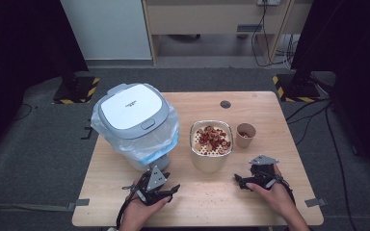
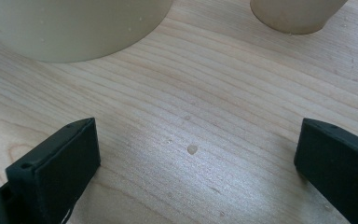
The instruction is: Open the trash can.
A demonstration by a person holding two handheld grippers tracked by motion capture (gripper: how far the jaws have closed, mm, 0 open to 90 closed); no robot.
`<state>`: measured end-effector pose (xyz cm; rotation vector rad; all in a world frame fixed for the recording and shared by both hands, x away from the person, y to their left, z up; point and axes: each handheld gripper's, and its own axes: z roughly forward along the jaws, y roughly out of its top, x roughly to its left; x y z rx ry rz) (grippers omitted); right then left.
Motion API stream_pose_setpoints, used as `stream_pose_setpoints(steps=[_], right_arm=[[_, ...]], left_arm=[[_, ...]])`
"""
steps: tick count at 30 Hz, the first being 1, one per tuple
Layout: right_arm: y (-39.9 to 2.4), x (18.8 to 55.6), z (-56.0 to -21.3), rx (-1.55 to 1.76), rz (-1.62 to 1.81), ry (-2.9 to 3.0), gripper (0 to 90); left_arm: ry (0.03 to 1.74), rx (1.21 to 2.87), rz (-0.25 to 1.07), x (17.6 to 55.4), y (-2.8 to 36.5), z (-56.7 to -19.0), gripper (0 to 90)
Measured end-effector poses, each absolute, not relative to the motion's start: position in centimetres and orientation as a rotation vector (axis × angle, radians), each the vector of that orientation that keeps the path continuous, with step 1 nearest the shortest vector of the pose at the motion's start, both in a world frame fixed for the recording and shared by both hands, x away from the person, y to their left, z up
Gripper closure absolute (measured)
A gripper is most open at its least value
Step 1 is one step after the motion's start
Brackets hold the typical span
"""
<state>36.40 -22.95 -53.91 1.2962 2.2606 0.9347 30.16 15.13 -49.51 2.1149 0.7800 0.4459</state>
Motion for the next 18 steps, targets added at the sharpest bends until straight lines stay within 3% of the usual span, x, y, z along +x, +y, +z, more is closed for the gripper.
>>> stream_pose_setpoints(steps=[18], right_arm=[[-23.0, 36.3, -53.9, 1.287, 0.940, 2.271, 0.6]], left_arm=[[0.835, 2.101, 0.537, 31.8, 17.0, -48.3, 75.1]])
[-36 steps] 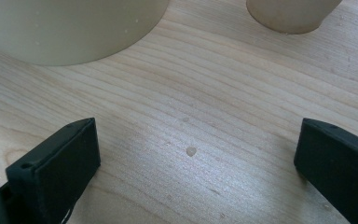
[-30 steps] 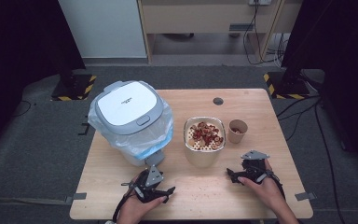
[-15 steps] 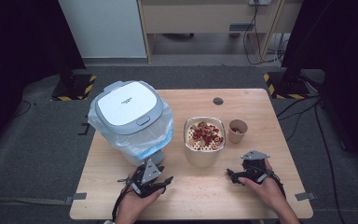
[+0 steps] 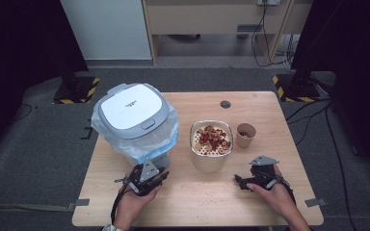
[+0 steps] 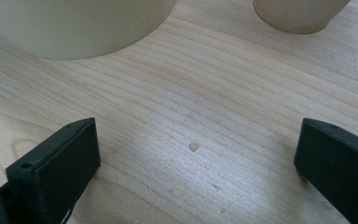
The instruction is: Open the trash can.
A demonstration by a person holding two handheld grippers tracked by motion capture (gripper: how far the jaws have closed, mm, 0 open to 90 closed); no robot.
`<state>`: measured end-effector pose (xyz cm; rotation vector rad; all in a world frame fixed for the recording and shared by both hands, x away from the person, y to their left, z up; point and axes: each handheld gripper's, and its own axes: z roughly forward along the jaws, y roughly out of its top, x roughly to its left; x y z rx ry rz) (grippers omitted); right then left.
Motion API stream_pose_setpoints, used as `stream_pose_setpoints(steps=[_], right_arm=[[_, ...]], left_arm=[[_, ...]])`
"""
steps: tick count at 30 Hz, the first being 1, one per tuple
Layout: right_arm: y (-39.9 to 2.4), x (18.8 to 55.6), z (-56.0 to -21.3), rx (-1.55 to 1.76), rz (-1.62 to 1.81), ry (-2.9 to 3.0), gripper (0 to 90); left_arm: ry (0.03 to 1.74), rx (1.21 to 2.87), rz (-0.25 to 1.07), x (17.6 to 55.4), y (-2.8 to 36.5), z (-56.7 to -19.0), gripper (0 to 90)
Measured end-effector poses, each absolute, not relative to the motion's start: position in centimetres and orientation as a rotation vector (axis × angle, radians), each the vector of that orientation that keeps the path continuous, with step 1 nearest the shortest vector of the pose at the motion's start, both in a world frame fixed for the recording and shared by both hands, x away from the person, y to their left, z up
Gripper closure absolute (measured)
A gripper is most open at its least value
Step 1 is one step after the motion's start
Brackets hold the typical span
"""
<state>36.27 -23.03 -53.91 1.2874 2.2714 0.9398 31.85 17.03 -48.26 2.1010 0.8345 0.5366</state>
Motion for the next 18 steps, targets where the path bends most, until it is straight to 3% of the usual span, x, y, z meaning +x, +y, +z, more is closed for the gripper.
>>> stream_pose_setpoints(steps=[10, 18], right_arm=[[-23.1, 36.3, -53.9, 1.278, 0.940, 2.277, 0.6], [-23.1, 36.3, -53.9, 1.276, 0.941, 2.280, 0.6]], left_arm=[[0.875, 2.110, 0.637, 33.7, 17.0, -49.2, 88.1], [0.906, 2.124, 0.660, 34.7, 17.2, -50.2, 89.1]])
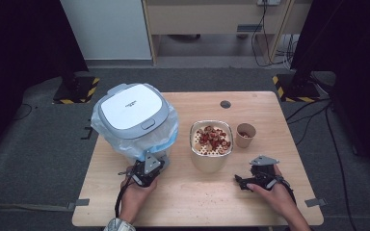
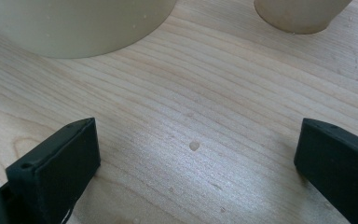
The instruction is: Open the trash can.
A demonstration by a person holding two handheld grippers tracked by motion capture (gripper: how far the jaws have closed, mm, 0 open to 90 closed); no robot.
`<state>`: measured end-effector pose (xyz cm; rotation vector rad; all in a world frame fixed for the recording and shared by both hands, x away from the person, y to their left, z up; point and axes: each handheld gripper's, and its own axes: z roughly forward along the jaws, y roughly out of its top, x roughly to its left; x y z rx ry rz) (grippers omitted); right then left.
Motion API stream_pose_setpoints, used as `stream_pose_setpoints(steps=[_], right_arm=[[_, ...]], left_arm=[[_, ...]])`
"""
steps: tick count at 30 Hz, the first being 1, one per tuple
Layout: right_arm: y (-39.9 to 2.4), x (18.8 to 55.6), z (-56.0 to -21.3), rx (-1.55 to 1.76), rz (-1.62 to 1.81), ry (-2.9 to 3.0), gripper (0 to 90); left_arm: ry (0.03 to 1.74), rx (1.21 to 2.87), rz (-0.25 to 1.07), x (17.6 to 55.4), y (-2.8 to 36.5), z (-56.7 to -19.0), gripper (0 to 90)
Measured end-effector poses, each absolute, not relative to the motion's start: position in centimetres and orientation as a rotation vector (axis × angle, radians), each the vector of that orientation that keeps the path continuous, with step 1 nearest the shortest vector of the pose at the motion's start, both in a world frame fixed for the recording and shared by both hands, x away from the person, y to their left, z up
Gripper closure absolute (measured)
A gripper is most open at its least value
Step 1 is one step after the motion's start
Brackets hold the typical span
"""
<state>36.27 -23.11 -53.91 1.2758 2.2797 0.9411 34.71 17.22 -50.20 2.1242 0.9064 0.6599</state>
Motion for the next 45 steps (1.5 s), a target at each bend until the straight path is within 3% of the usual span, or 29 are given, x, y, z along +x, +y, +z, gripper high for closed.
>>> stream_pose_setpoints(steps=[45], right_arm=[[-23.1, 36.2, -53.9, 1.280, 0.942, 2.277, 0.6]], left_arm=[[0.972, 2.163, 0.691, 34.8, 16.6, -52.4, 89.1]])
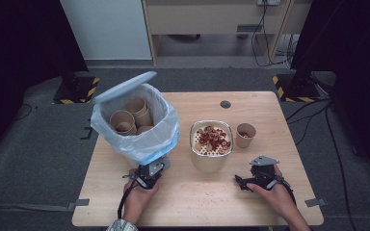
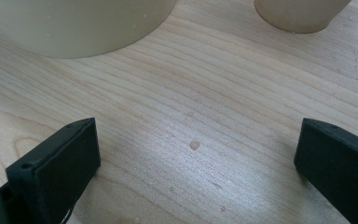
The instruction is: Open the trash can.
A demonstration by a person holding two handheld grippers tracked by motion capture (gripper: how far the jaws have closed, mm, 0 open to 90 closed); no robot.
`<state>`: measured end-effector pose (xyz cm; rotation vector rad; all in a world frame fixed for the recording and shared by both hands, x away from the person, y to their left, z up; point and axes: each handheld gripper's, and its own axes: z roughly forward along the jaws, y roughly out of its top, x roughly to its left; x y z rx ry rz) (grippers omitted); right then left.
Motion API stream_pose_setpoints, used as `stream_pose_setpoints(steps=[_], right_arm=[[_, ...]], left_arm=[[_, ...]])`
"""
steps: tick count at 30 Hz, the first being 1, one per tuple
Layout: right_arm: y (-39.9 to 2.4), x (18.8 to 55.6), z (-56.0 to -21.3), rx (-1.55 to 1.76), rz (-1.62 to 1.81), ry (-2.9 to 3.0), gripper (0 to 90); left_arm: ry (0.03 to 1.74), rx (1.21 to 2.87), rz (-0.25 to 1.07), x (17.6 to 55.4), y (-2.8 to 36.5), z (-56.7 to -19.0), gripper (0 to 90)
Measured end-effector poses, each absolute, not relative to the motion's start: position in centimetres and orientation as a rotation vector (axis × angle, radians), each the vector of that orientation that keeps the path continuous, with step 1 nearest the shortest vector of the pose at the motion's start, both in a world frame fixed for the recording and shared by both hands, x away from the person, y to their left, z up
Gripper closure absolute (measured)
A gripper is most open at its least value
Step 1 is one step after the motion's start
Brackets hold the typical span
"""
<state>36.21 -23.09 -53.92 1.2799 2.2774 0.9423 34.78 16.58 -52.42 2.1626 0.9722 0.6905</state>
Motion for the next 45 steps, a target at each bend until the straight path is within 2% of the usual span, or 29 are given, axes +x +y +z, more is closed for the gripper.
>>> stream_pose_setpoints(steps=[14, 21, 45], right_arm=[[-23.2, 36.4, -53.8, 1.277, 0.936, 2.296, 0.9], [-23.6, 36.5, -53.4, 1.254, 0.928, 2.301, 4.0], [-24.8, 38.5, -48.5, 1.332, 0.997, 2.139, 7.5]], left_arm=[[0.984, 2.153, 0.668, 34.9, 16.7, -52.4, 89.2], [0.984, 2.157, 0.667, 34.9, 16.7, -52.4, 89.2], [0.989, 2.146, 0.660, 34.9, 16.7, -52.4, 89.3]])
